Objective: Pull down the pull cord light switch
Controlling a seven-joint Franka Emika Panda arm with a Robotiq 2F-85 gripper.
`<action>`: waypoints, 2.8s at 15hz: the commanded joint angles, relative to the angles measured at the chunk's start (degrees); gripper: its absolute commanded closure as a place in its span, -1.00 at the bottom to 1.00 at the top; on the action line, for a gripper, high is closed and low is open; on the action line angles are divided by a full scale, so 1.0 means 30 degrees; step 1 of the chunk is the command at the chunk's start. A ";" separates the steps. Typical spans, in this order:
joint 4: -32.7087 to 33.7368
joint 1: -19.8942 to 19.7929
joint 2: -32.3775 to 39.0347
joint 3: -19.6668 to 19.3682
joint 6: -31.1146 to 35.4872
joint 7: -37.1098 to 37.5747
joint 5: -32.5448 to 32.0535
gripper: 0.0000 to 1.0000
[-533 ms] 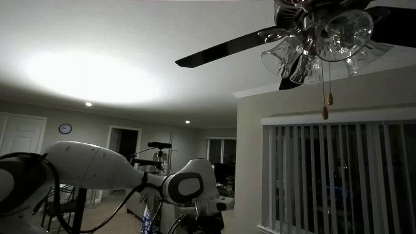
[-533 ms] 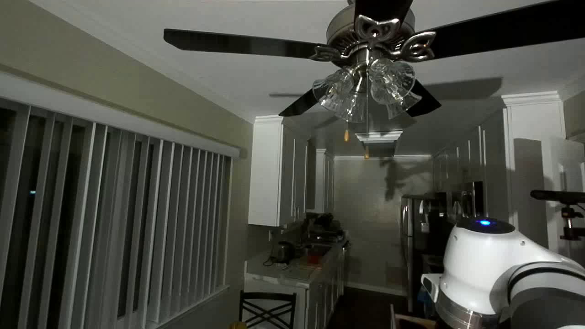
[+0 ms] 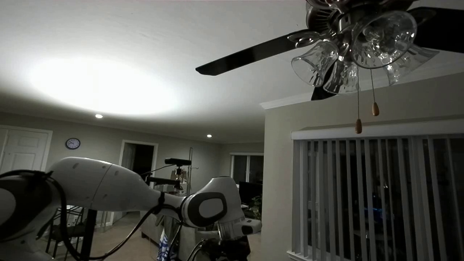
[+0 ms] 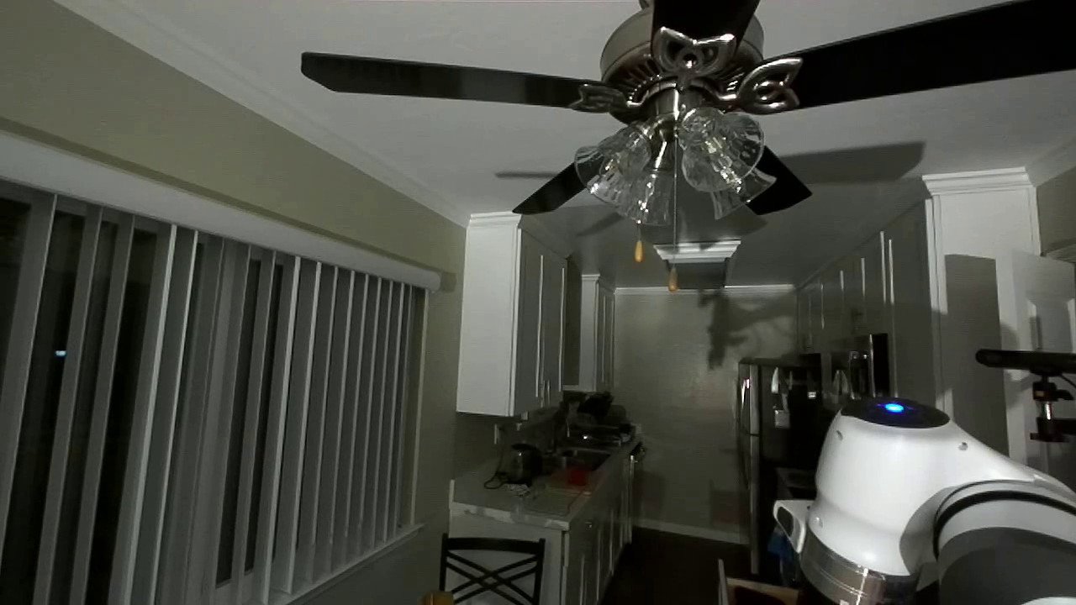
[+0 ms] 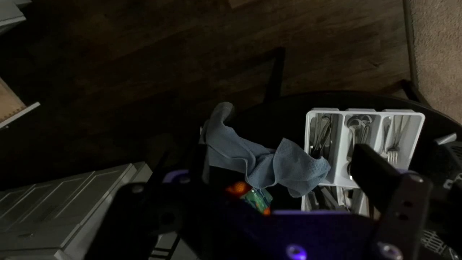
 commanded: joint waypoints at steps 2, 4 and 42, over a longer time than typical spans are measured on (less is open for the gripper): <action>0.0787 -0.1444 0.0774 0.0283 0.3608 0.1956 -0.1500 -1.00; 0.1067 -0.2310 0.1127 0.0519 0.6207 0.2659 -0.2320 -1.00; 1.4170 -1.9217 0.3484 0.6541 1.4254 1.4315 -0.5568 -1.00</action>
